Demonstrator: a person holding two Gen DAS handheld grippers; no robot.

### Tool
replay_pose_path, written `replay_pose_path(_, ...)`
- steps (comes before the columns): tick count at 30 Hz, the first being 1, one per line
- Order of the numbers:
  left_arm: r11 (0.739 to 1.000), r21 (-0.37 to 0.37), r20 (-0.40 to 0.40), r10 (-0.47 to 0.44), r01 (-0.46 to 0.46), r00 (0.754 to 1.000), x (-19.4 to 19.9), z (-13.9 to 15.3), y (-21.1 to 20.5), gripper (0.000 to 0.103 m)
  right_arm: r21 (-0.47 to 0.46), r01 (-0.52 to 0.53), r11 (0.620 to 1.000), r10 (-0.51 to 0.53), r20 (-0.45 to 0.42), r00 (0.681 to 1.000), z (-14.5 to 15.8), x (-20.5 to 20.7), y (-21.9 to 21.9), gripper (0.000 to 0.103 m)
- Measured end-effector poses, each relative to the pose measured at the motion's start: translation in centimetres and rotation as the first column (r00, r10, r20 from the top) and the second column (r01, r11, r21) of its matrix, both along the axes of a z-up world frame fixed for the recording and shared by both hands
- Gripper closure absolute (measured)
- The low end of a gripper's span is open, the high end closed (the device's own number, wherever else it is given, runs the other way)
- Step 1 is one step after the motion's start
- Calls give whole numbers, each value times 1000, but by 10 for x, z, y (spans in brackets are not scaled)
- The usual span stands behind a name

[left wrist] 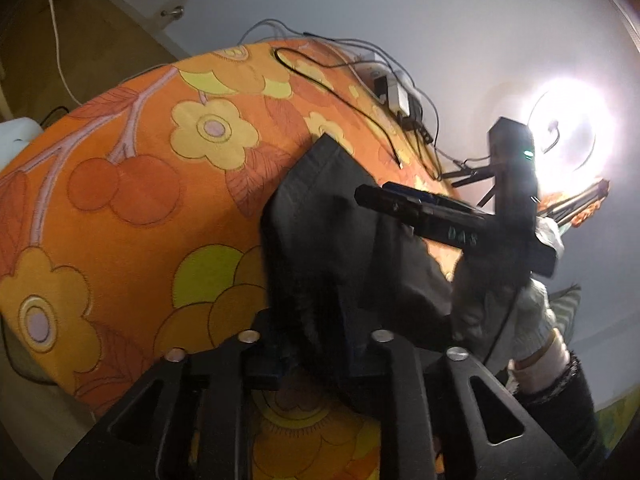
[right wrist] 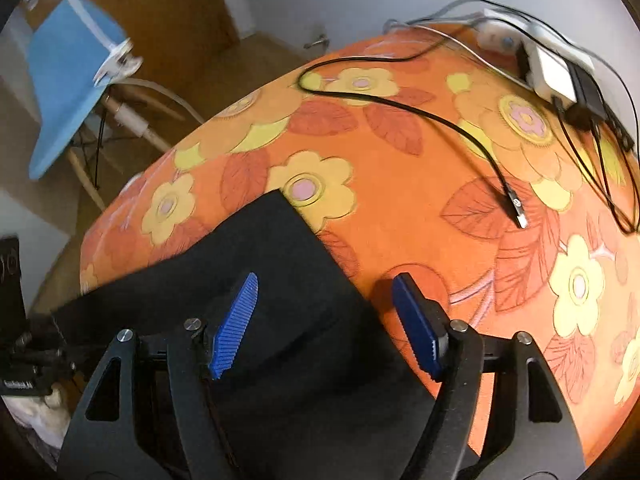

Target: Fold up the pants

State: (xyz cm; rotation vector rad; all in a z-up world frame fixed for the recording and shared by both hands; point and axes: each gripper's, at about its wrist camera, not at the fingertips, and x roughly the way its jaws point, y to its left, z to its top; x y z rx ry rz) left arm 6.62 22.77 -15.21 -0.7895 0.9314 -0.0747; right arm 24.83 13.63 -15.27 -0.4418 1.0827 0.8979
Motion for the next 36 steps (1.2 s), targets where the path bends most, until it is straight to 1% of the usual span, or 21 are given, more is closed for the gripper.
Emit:
replay_pose_path(1, 1000, 11, -3, -3, 3, 1000, 1, -2, -2, 81, -15, -31, 999, 31, 29, 999, 0, -8, 2, 41)
replay_pose_path(2, 1000, 19, 11, 1, -2, 1000, 1, -1, -3, 81, -37, -62, 997, 64, 63, 996, -1, -16, 3, 53)
replay_pose_path(3, 1000, 25, 17, 4, -4, 1000, 2, -1, -3, 81, -44, -75, 996, 78, 75, 994, 0, -20, 3, 59)
replay_pose_path(5, 999, 45, 21, 4, -5, 1000, 4, 0, -6, 84, -54, -62, 997, 67, 85, 994, 1, -20, 1, 86)
replay_pose_path(6, 998, 59, 21, 4, -5, 1000, 4, 1, -7, 84, -51, -41, 998, 45, 71, 996, 2, -17, -1, 93)
replay_pose_path(8, 998, 61, 36, 3, -5, 999, 2, 5, -8, 91, -35, -9, 999, 11, 37, 999, 4, -14, -6, 98)
replay_pose_path(11, 997, 72, 85, -5, -1, 996, -7, 22, -8, 94, -26, -11, 1000, 13, 83, 996, 19, -26, -4, 98)
replay_pose_path(14, 998, 65, 158, -11, 1, 987, -24, 43, -3, 95, 2, -20, 1000, 20, 94, 995, 43, -31, -1, 99)
replay_pose_path(17, 997, 72, 182, 10, -23, 983, -33, 50, 6, 95, 12, -52, 999, 50, 120, 992, 58, -31, 7, 99)
replay_pose_path(18, 996, 78, 179, 24, -38, 984, -34, 48, 10, 95, 5, -57, 998, 56, 135, 989, 57, -30, 11, 99)
replay_pose_path(22, 995, 87, 112, 48, -58, 993, -29, 26, 19, 96, -44, -34, 998, 38, 111, 993, 26, -20, 24, 99)
replay_pose_path(24, 993, 100, 96, 50, -60, 994, -28, 20, 20, 96, -68, -8, 998, 16, 110, 994, 15, -15, 30, 98)
replay_pose_path(26, 992, 110, 85, 45, -54, 995, -27, 17, 18, 96, -33, 4, 999, 0, 97, 995, 24, -12, 23, 89)
replay_pose_path(27, 992, 113, 79, 43, -52, 996, -27, 15, 18, 96, 6, 11, 1000, -11, 105, 994, 39, -11, 13, 85)
replay_pose_path(28, 992, 111, 77, 46, -54, 996, -26, 14, 17, 96, 34, 29, 999, -33, 122, 992, 54, -10, 0, 76)
replay_pose_path(29, 993, 105, 76, 48, -56, 996, -28, 14, 19, 96, 61, 45, 997, -53, 136, 989, 68, -9, -15, 70)
replay_pose_path(30, 993, 99, 76, 50, -57, 996, -29, 13, 20, 96, 87, 54, 995, -66, 145, 987, 81, -11, -31, 69)
replay_pose_path(31, 994, 98, 76, 50, -57, 996, -30, 14, 21, 96, 123, 71, 990, -88, 141, 986, 96, -14, -58, 69)
replay_pose_path(32, 993, 102, 75, 48, -56, 996, -30, 13, 21, 96, 130, 91, 987, -109, 135, 985, 104, -16, -76, 69)
replay_pose_path(34, 993, 103, 73, 46, -54, 996, -31, 13, 20, 96, 119, 131, 984, -145, 123, 982, 111, -25, -117, 69)
replay_pose_path(36, 993, 102, 70, 48, -55, 996, -31, 12, 21, 96, 67, 166, 984, -174, 134, 976, 105, -43, -160, 69)
